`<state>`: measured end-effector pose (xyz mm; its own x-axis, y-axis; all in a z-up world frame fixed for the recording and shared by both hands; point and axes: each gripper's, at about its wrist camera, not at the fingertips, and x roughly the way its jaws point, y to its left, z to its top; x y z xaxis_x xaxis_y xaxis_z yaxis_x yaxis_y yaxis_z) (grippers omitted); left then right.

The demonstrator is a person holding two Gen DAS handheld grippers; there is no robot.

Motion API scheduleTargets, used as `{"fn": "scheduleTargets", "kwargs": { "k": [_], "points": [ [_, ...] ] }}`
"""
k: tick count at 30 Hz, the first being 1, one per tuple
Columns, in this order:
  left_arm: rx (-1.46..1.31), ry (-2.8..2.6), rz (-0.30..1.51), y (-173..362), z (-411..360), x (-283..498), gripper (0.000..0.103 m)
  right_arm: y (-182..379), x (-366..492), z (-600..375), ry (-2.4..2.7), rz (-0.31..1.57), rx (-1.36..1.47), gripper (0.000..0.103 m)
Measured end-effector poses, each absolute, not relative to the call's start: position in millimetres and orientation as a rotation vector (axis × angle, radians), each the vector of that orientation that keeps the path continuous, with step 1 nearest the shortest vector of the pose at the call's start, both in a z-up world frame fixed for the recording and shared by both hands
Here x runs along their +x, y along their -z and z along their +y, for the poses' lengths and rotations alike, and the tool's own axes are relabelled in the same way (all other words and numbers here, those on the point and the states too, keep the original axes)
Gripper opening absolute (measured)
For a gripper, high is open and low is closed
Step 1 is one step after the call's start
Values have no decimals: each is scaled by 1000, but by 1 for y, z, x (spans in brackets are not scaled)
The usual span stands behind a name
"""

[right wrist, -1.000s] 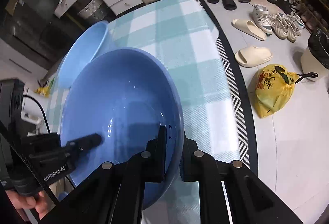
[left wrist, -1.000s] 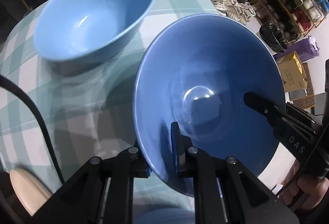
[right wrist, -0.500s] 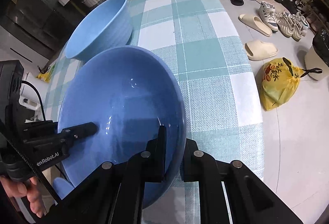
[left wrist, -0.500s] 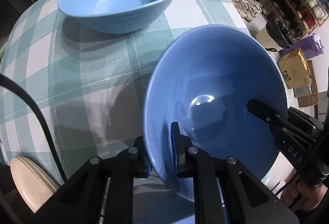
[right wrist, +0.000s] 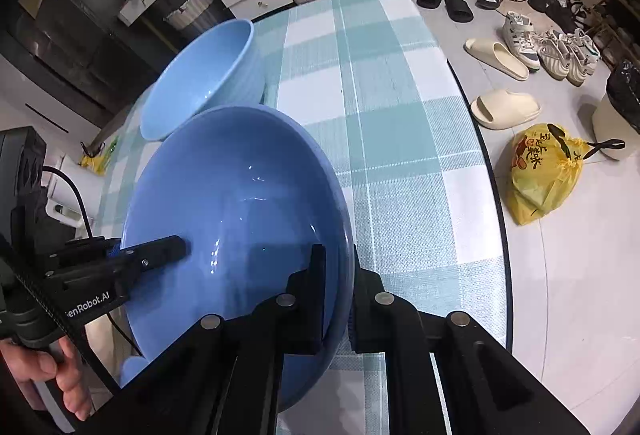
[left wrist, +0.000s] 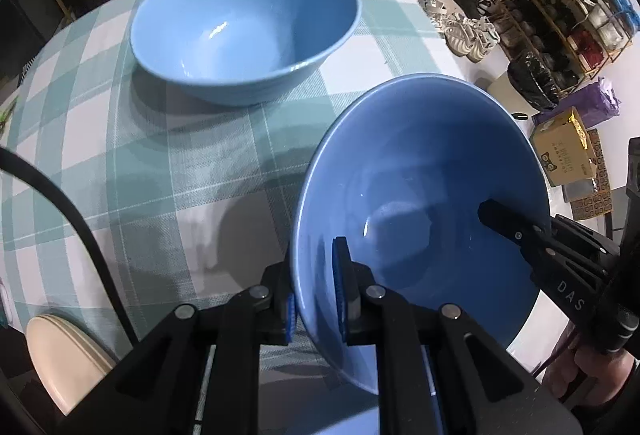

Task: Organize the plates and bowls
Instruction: 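Lower the held blue bowl into the other blue bowl with both grippers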

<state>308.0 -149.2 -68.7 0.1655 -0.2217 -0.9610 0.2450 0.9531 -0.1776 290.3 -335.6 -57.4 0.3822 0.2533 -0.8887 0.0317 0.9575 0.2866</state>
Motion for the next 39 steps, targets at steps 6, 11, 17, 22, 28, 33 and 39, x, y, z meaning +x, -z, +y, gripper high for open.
{"fn": "scheduleTargets", "kwargs": {
  "k": [6,11,17,22,28,33,39],
  "points": [
    [11,338,1338,40,-152,304,13,24,280,-336,-135,1129,256,9],
    [15,344,1308,15,-149,295,12,-7,264,-333,-132,1103,253,9],
    [31,334,1284,-7,-139,271,12,-29,237,-320,-131,1115,247,8],
    [58,340,1269,-17,-126,242,12,-40,208,-303,-143,1119,235,8],
    [17,353,1280,-18,-105,213,12,-43,173,-283,-140,1116,230,9],
    [5,346,1276,-13,-89,188,12,-31,150,-267,-139,1131,229,9],
    [12,331,1302,6,-75,165,12,-15,132,-246,-135,1155,207,8]
  ]
}}
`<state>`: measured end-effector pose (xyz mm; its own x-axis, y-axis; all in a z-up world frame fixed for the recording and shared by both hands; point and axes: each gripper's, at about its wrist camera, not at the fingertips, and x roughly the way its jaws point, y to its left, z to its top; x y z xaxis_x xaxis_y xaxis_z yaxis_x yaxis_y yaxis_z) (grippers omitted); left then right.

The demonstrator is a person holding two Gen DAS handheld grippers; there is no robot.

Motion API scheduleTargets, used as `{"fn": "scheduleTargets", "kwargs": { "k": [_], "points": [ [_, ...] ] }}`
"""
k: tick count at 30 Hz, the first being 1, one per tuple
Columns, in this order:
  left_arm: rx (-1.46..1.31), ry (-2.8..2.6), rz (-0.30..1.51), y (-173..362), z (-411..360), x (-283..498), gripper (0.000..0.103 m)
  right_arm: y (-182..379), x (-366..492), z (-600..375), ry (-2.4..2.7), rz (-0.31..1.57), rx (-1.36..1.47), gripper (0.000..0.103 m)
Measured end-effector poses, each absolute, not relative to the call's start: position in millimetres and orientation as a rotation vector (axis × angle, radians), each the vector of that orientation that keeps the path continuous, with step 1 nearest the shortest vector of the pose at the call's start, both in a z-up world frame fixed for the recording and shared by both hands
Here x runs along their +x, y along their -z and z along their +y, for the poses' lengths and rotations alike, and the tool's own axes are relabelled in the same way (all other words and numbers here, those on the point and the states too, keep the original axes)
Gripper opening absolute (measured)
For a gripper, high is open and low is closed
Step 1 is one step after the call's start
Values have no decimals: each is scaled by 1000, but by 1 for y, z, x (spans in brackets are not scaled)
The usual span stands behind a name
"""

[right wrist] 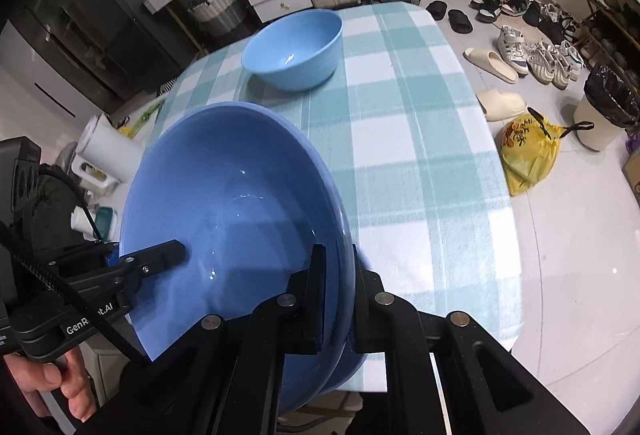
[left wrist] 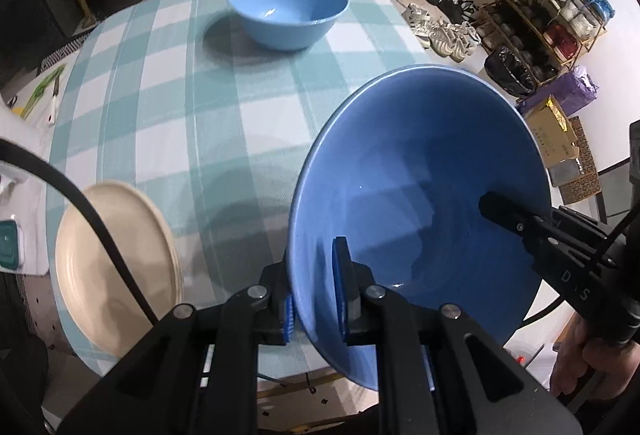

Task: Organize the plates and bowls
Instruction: 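Lower the held blue bowl into the other blue bowl with both grippers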

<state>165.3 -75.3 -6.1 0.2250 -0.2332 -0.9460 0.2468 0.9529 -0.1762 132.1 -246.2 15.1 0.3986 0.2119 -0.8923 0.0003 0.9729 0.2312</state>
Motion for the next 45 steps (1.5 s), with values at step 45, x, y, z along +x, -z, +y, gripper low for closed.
{"fn": "scheduleTargets", "kwargs": {
  "k": [45],
  "points": [
    [134,302,1136,78,-76,121,19,44,93,-209,-69,1062,-139,10]
  ]
}}
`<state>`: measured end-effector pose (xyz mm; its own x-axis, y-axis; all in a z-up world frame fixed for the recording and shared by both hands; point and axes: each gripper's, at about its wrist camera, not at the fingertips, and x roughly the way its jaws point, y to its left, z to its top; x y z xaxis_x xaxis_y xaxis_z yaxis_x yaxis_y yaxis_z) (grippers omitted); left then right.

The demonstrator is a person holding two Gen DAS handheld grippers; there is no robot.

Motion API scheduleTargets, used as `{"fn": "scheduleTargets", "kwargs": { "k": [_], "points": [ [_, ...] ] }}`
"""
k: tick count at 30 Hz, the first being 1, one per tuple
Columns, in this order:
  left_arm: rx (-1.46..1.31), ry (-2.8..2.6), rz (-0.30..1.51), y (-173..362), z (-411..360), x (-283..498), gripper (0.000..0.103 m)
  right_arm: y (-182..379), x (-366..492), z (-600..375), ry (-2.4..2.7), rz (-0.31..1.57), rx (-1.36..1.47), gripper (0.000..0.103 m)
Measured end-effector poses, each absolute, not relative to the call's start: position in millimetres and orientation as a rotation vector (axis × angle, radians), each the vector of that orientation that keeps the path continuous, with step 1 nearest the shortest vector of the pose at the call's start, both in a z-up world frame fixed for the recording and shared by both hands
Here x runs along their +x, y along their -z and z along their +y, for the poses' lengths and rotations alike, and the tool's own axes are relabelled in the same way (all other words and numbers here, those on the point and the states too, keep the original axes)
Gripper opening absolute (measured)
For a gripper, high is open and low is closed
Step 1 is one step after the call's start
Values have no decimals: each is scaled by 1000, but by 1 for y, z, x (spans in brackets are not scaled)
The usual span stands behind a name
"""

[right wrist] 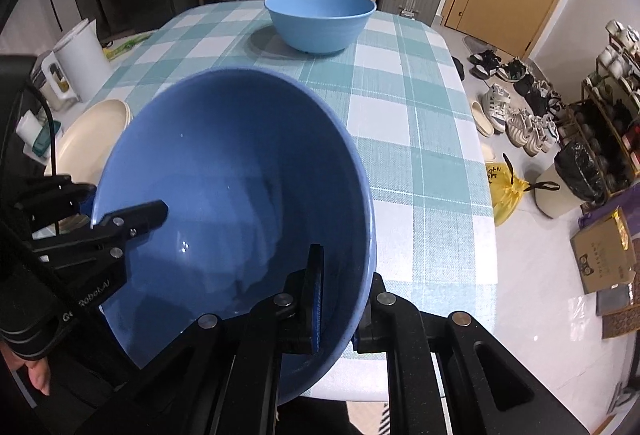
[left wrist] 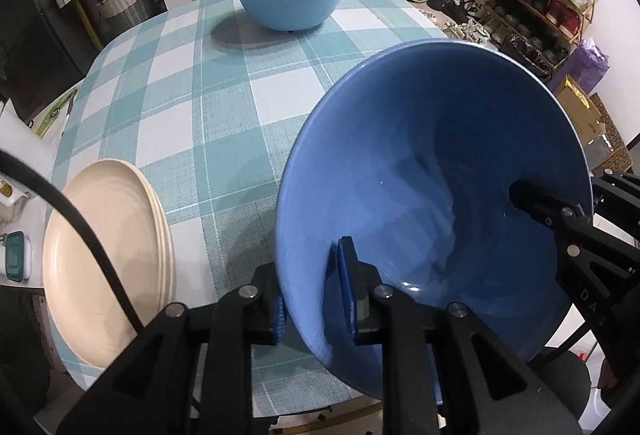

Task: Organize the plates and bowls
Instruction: 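Lower the held blue bowl into the other blue bowl with both grippers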

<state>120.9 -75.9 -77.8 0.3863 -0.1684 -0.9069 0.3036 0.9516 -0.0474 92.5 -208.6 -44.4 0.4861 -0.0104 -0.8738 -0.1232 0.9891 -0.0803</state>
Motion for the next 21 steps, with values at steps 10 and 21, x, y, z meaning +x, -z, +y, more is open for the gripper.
{"fn": "scheduleTargets", "kwargs": {
  "k": [10,21],
  "points": [
    [73,342,1103,82,-76,120,19,46,81,-220,-25,928,9,10],
    [26,369,1103,90,-73,125,19,38,69,-222,-3,739,41,10]
  ]
}}
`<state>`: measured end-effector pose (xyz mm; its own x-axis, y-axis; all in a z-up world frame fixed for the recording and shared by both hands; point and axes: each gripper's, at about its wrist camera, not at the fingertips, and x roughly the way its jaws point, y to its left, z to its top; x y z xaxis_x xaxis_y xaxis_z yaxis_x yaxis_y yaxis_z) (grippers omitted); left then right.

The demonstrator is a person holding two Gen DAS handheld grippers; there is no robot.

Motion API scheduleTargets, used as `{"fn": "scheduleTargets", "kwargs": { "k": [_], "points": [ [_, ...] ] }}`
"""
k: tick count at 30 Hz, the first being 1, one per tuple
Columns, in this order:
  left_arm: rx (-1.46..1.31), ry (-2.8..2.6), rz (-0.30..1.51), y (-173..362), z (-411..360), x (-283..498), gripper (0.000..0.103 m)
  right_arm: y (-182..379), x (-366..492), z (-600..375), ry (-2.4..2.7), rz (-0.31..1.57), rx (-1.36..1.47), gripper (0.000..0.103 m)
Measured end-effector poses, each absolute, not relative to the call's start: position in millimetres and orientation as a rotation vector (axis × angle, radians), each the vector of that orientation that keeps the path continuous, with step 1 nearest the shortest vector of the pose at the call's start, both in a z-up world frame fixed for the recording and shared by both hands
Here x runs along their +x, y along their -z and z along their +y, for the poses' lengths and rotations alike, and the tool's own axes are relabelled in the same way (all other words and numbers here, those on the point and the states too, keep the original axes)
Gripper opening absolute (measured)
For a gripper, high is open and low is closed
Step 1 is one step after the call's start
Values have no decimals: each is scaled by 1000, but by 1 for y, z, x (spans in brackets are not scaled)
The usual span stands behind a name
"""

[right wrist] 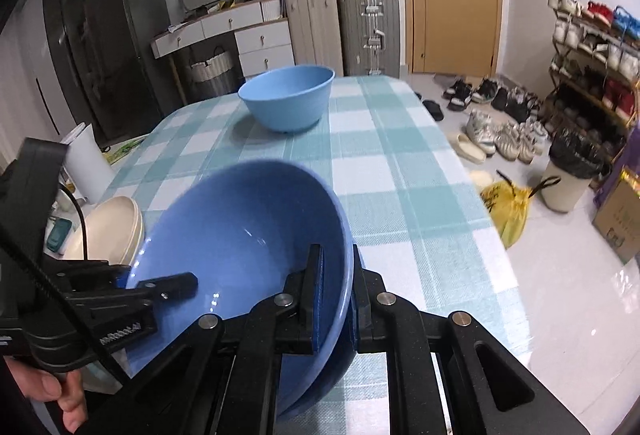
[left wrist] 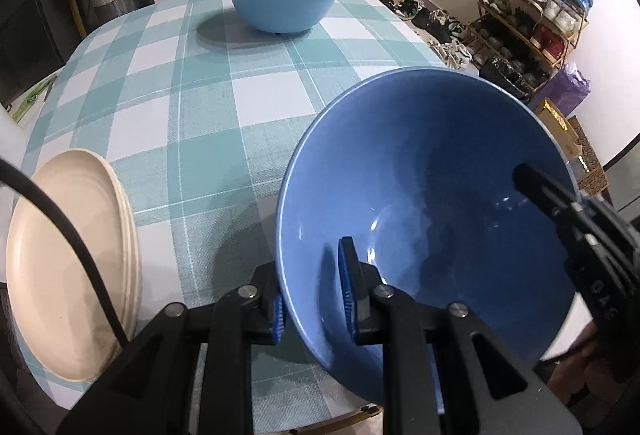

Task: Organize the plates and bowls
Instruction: 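Lower the held blue bowl into the other blue bowl with both grippers, then open both grippers and withdraw them from the nested blue bowls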

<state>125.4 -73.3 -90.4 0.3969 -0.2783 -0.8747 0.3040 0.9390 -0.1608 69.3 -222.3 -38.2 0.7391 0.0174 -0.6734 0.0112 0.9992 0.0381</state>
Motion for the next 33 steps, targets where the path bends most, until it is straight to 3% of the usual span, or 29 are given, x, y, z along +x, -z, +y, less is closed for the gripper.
{"fn": "scheduleTargets", "kwargs": {
  "k": [16,19,33],
  "points": [
    [20,348,1100,91,-76,121,20,42,56,-210,51,697,-140,10],
    [12,348,1105,92,-74,122,26,43,56,-216,61,705,-124,11],
    [43,314,1115,95,-70,123,34,44,55,-236,38,729,-8,11]
  ]
}}
